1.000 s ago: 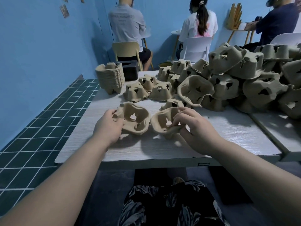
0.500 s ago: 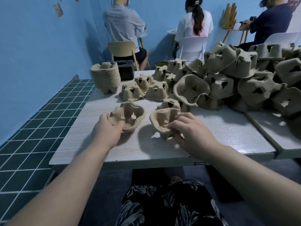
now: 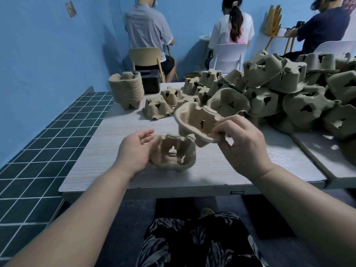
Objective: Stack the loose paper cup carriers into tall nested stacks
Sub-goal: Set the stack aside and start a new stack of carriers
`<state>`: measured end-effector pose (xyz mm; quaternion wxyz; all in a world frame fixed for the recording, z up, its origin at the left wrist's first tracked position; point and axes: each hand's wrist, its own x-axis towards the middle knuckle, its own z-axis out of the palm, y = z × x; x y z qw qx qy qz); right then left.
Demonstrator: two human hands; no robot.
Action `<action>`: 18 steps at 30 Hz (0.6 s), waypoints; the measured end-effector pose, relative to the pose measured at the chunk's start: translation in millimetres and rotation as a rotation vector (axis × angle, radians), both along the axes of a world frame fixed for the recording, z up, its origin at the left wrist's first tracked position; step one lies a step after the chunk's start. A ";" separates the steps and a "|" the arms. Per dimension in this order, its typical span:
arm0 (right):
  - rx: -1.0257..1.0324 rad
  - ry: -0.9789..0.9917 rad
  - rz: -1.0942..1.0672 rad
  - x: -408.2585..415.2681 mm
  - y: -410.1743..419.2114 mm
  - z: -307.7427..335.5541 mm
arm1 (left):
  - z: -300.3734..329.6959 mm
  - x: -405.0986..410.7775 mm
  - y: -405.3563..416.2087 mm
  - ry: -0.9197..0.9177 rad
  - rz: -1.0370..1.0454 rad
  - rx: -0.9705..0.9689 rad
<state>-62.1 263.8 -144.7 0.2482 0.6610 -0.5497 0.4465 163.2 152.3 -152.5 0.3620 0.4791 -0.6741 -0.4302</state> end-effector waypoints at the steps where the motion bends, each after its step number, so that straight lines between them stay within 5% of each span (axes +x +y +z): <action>1: 0.014 -0.011 0.042 6.2 -3.2 -0.6 | 0.6 -1.0 1.3 0.027 -0.011 0.009; 10: 0.216 0.065 0.189 24.0 -6.9 -17.9 | 2.0 2.4 16.7 0.250 -0.056 0.117; 18: 0.324 0.098 0.178 16.6 2.1 -24.9 | -3.2 -0.9 14.1 0.075 -0.059 -0.032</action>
